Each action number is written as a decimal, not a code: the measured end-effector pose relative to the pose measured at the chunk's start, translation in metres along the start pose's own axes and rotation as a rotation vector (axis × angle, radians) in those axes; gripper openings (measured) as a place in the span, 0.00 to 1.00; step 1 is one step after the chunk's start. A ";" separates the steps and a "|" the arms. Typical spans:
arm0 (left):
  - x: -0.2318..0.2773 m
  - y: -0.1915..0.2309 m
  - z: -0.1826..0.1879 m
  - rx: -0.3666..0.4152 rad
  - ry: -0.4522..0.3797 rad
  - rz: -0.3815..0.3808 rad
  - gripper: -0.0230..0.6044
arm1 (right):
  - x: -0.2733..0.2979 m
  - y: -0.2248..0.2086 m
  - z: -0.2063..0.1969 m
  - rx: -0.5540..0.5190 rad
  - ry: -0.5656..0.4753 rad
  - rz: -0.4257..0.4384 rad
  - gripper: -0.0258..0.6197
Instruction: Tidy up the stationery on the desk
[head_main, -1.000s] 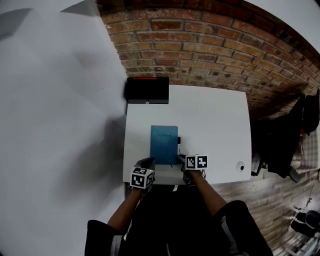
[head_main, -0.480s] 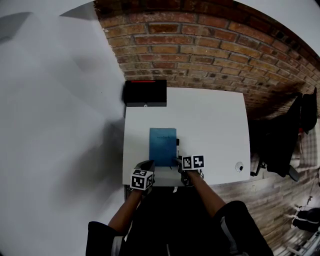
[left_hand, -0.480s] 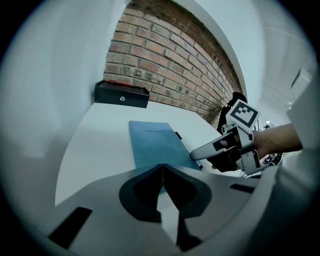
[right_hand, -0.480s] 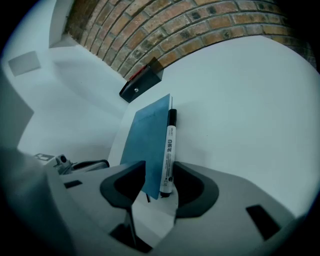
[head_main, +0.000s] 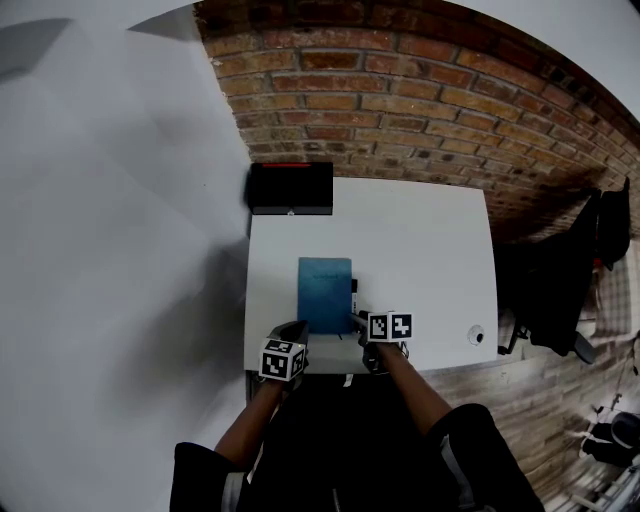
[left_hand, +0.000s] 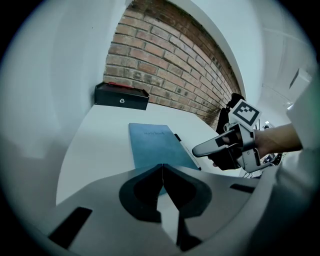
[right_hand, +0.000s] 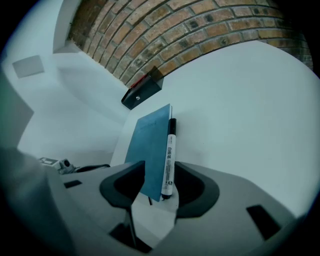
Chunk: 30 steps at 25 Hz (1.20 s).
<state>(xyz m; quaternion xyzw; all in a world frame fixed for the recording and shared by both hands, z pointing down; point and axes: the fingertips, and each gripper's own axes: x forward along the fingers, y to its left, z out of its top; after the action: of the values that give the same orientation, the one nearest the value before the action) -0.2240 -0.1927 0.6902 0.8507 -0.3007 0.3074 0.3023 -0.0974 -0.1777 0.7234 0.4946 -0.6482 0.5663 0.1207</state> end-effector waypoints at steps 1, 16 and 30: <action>-0.001 -0.001 0.003 0.001 -0.010 -0.001 0.06 | -0.003 0.002 0.002 0.003 -0.013 0.001 0.31; -0.036 -0.047 0.062 0.099 -0.273 0.067 0.06 | -0.097 0.013 0.035 -0.165 -0.392 -0.088 0.14; -0.114 -0.115 0.054 0.158 -0.404 0.154 0.06 | -0.230 0.074 0.005 -0.590 -0.636 -0.149 0.07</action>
<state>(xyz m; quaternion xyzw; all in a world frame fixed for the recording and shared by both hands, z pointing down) -0.1972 -0.1206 0.5384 0.8905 -0.3941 0.1758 0.1441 -0.0423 -0.0754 0.5119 0.6340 -0.7497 0.1662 0.0917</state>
